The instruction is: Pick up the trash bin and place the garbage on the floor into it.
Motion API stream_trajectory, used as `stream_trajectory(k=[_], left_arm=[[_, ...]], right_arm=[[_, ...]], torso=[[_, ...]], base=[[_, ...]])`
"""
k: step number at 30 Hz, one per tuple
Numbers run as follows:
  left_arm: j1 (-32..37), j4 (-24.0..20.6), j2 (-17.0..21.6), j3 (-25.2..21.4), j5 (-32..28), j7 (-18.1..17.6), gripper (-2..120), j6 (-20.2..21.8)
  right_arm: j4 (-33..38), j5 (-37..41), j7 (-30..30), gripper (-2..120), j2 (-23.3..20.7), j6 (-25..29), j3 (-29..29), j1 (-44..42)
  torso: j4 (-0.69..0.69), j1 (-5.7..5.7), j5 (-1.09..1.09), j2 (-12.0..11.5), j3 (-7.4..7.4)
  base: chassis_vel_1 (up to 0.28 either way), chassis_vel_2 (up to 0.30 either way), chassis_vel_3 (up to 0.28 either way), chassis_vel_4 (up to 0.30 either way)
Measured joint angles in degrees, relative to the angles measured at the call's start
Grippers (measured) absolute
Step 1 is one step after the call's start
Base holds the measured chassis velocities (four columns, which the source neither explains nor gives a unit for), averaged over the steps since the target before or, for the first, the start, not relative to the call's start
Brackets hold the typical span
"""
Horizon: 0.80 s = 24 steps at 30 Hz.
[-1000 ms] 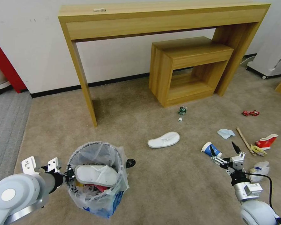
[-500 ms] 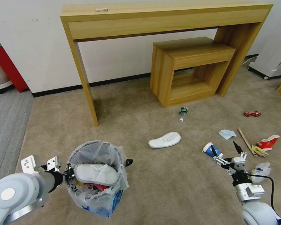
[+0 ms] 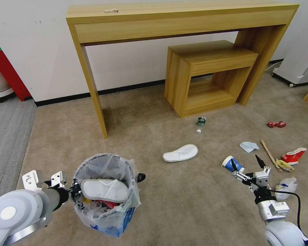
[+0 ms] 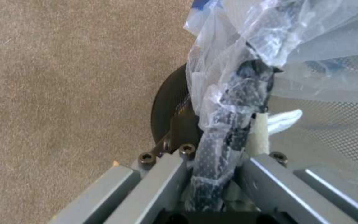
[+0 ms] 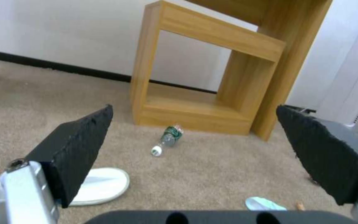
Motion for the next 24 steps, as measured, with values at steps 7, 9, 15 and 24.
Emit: stream_trajectory(k=[7, 9, 15, 24], left_arm=[[0.0, -0.3, -0.1, 0.1, 0.1, 0.0, 0, -0.2], [0.0, -0.3, -0.1, 0.1, 0.1, 0.0, 0, -0.2], [0.1, -0.4, -0.6, 0.1, 0.5, 0.0, 0, -0.3], [0.1, -0.5, -0.7, 0.1, 0.7, 0.1, 0, -0.4]], right_arm=[[0.1, -0.1, 0.2, 100, -0.2, 0.0, 0.2, -0.3], [0.1, -0.2, 0.2, 100, -0.3, 0.0, 0.2, -0.2], [-0.1, -0.3, 0.3, 100, -0.3, 0.1, -0.4, 0.2], [-0.5, -0.6, 0.3, 100, -0.2, 0.3, -0.8, 0.5]], torso=[[0.0, 0.0, 0.0, 0.0, 0.0], [0.0, 0.0, 0.0, 0.0, 0.0], [0.0, 0.0, 0.0, 0.0, 0.0], [0.0, 0.0, 0.0, 0.0, 0.0]], base=[[-0.031, 0.029, 0.025, -0.026], [-0.082, 0.075, 0.086, -0.074], [-0.077, 0.076, 0.073, -0.066], [-0.011, 0.01, 0.012, -0.008]])
